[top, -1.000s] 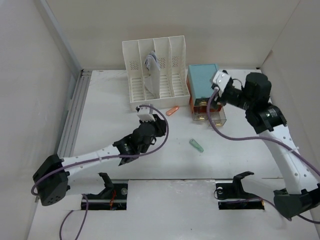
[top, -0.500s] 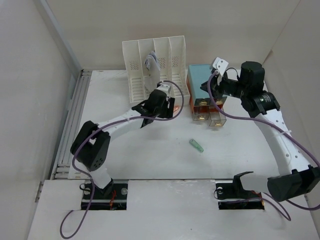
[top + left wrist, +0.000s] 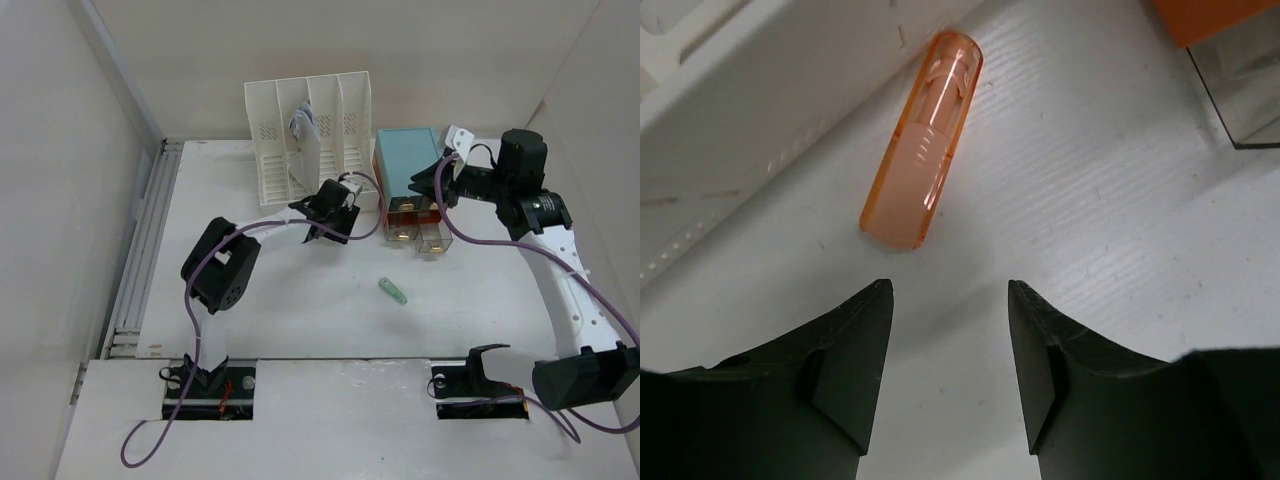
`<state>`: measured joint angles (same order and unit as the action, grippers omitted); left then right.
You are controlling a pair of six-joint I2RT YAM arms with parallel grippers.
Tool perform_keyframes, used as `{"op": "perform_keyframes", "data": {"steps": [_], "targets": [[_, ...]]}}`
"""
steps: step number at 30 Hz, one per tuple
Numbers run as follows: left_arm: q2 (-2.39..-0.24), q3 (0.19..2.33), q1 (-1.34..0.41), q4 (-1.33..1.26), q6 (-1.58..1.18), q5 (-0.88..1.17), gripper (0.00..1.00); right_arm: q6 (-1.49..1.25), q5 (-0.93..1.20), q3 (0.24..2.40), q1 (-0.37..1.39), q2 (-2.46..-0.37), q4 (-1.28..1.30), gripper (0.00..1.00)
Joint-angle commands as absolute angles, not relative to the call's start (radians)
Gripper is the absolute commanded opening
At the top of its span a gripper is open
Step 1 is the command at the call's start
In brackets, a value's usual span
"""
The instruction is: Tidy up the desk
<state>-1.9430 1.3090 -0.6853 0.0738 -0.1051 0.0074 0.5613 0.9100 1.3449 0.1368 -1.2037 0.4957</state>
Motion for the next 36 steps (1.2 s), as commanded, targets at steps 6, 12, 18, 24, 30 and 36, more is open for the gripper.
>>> {"op": "perform_keyframes", "data": {"steps": [6,12,18,24,30,36], "targets": [[-1.988,1.434,-0.680,0.074,-0.034,-0.072,0.47,0.598,1.011,1.342,0.121,-1.177,0.497,0.27],[-2.019,1.453,-0.680,0.094,-0.023,-0.138,0.50,0.607,1.029,1.342,0.112,-1.177,0.506,0.27],[-2.063,1.474,-0.670,0.094,-0.003,-0.138,0.51,0.607,1.039,1.342,0.112,-1.186,0.506,0.27],[-2.063,1.474,-0.638,0.063,0.031,-0.074,0.51,0.607,1.048,1.342,0.103,-1.177,0.506,0.27],[-2.072,1.465,-0.627,0.043,0.040,0.008,0.51,0.617,1.058,1.342,0.103,-1.177,0.506,0.27],[-2.082,1.465,-0.627,0.034,0.072,0.110,0.51,0.617,1.058,1.342,0.103,-1.177,0.506,0.27]]}}
